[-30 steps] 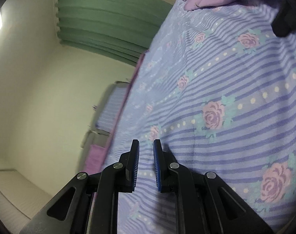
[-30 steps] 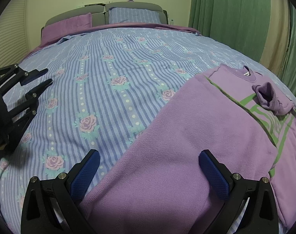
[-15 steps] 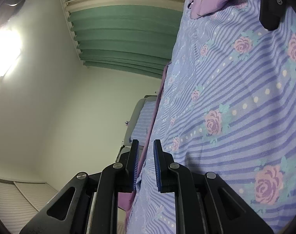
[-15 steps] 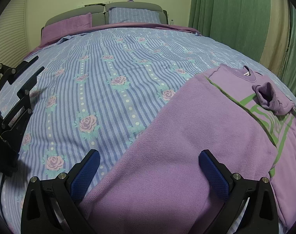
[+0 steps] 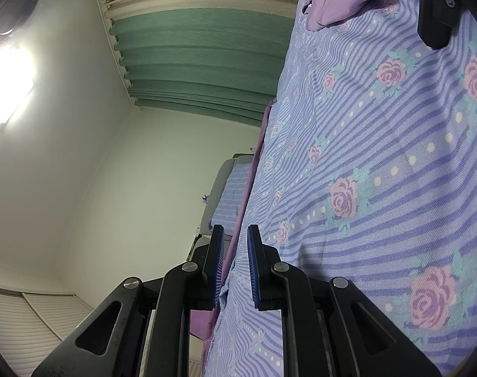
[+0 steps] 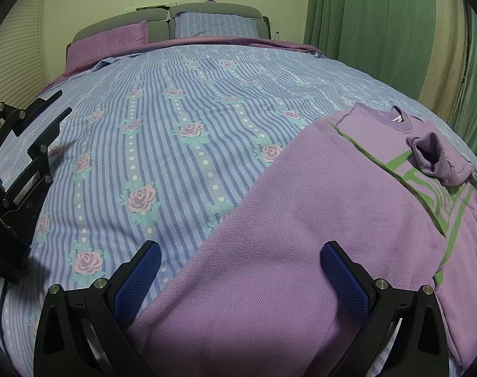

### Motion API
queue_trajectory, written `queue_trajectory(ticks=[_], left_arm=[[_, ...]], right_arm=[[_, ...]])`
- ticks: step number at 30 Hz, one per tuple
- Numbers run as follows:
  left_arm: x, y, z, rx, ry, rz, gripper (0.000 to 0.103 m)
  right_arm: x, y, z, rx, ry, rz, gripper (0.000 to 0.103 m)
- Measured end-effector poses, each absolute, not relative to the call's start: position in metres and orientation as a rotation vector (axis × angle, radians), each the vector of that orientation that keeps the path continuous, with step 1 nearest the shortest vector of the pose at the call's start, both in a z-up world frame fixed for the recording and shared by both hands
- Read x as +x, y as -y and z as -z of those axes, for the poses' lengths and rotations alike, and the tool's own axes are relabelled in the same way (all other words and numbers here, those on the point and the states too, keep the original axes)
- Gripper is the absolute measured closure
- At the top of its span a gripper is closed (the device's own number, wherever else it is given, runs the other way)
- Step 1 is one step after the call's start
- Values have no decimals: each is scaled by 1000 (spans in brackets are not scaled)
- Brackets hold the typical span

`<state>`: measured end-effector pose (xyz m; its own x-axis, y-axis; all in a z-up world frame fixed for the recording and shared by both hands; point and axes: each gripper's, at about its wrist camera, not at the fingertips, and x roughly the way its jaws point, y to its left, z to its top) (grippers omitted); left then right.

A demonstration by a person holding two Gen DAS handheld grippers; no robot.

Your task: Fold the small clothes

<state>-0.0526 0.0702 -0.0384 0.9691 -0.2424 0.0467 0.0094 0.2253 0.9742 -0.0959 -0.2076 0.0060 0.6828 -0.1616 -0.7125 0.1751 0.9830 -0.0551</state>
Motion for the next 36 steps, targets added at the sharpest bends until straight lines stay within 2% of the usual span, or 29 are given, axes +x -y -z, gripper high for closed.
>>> queue_trajectory(ticks=[36], left_arm=[[-51,-67,43,1342,198,180,87]], right_arm=[[-96,207,-6,18,-797,189,0]])
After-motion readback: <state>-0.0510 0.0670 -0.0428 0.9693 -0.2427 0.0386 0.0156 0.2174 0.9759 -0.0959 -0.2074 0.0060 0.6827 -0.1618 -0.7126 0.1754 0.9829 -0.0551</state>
